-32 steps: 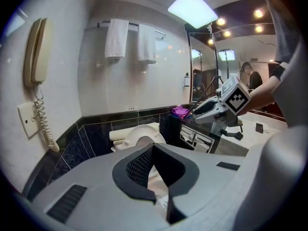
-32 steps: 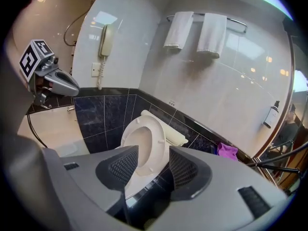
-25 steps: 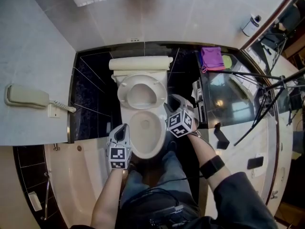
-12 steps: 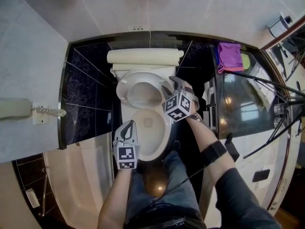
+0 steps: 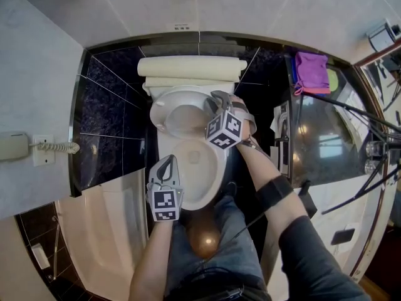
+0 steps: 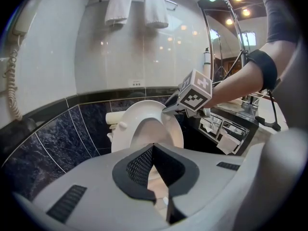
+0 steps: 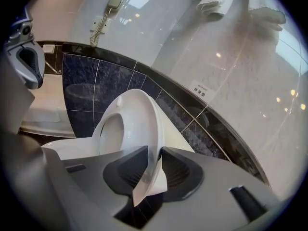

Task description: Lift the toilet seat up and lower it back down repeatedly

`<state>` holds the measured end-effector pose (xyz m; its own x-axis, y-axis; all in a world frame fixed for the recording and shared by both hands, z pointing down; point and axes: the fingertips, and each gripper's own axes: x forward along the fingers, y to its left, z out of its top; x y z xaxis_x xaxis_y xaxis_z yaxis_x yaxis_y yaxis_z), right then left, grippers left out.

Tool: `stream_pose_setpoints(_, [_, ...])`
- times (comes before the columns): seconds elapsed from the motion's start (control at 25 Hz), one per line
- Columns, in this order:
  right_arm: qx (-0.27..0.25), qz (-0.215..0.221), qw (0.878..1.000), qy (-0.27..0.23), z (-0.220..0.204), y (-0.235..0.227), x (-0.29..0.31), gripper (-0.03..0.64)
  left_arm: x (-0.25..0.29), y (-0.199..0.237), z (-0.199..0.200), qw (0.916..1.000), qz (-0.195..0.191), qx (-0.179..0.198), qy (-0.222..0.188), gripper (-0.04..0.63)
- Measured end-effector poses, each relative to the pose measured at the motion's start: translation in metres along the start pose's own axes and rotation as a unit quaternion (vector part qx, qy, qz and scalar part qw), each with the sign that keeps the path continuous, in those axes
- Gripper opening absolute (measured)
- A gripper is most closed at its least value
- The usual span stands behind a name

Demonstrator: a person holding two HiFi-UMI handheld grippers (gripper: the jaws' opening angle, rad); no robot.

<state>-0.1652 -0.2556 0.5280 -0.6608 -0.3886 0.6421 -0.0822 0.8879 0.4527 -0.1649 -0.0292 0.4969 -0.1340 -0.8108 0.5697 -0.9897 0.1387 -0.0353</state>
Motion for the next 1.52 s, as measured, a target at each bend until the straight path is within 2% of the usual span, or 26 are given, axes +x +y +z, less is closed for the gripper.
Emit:
stream_pose_setpoints(0.36, [0.001, -0.006, 1.0, 0.007, 0.001, 0.003, -0.008, 0.097, 0.003, -0.006, -0.025, 0.9996, -0.008, -0.012, 0.024, 0.0])
stream_pose_setpoints(0.76, [-0.02, -0.02, 1.0, 0.0, 0.001, 0.042, -0.053, 0.092, -0.014, -0.014, -0.069, 0.9974, -0.024, -0.033, 0.06, 0.0])
stream_pose_setpoints(1.28, [-0.049, -0.051, 0.997, 0.003, -0.016, 0.129, -0.122, 0.086, -0.03, -0.017, -0.108, 0.9957, -0.051, -0.053, 0.056, 0.0])
stream_pose_setpoints(1.52, [-0.066, -0.041, 0.997, 0.024, -0.036, 0.193, -0.154, 0.081, -0.038, -0.018, -0.116, 0.9959, -0.062, -0.049, 0.044, 0.0])
